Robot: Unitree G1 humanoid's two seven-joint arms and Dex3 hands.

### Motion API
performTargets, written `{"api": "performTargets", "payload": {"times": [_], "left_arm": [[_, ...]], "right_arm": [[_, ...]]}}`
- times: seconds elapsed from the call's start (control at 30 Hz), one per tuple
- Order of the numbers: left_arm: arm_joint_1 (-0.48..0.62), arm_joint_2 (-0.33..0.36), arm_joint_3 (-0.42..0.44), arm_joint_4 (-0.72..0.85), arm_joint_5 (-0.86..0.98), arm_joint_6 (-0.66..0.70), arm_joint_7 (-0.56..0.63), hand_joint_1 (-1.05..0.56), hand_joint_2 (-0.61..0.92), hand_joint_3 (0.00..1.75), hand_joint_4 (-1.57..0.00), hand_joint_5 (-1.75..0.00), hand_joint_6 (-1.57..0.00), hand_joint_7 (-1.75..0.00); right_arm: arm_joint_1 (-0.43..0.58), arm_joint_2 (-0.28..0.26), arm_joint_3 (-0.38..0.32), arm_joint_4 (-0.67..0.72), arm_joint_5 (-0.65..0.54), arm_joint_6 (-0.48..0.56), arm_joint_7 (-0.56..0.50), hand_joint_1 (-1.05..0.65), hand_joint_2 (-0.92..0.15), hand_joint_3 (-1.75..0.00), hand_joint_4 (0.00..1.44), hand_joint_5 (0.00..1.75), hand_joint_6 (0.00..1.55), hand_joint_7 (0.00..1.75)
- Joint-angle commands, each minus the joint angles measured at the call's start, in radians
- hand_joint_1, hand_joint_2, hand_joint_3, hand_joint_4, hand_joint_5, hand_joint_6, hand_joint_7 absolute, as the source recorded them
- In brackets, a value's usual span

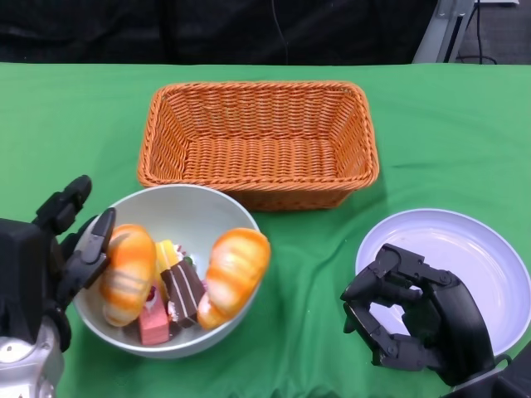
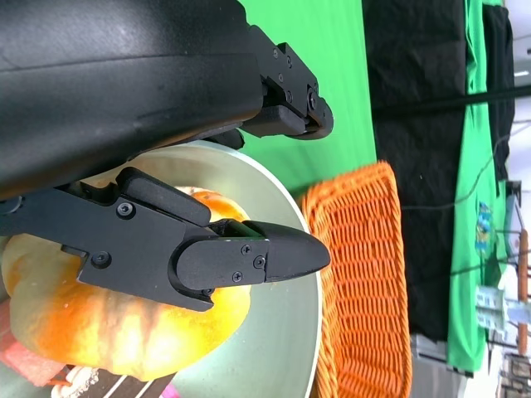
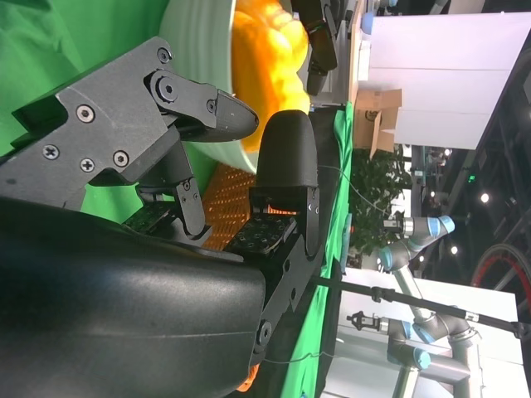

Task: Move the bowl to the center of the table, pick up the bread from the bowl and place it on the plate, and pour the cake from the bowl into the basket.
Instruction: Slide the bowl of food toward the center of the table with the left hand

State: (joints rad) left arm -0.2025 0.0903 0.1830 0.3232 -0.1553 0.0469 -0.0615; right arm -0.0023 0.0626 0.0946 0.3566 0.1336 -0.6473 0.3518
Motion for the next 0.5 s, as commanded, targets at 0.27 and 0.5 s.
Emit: {"api": "performTargets", "payload": {"times": [0.27,0.5], "left_arm": [[0.019,-0.087,-0.051,-0.042,0.033,0.004,0.071,-0.58,0.92,0.48,-0.33,-0.01,-0.30,-0.01],[0.039,-0.133,-0.082,-0.093,0.031,0.011,0.071,-0.57,0.92,0.52,-0.32,-0.01,-0.29,0.00]], "right_arm": [[0.011,-0.002,-0.001,-0.020,0.003,-0.004,-0.007,-0.15,-0.52,-0.89,0.77,1.54,0.71,1.24],[0.016,-0.008,-0.001,-0.029,-0.009,-0.006,-0.017,-0.15,-0.52,-0.89,0.77,1.54,0.71,1.24]]}}
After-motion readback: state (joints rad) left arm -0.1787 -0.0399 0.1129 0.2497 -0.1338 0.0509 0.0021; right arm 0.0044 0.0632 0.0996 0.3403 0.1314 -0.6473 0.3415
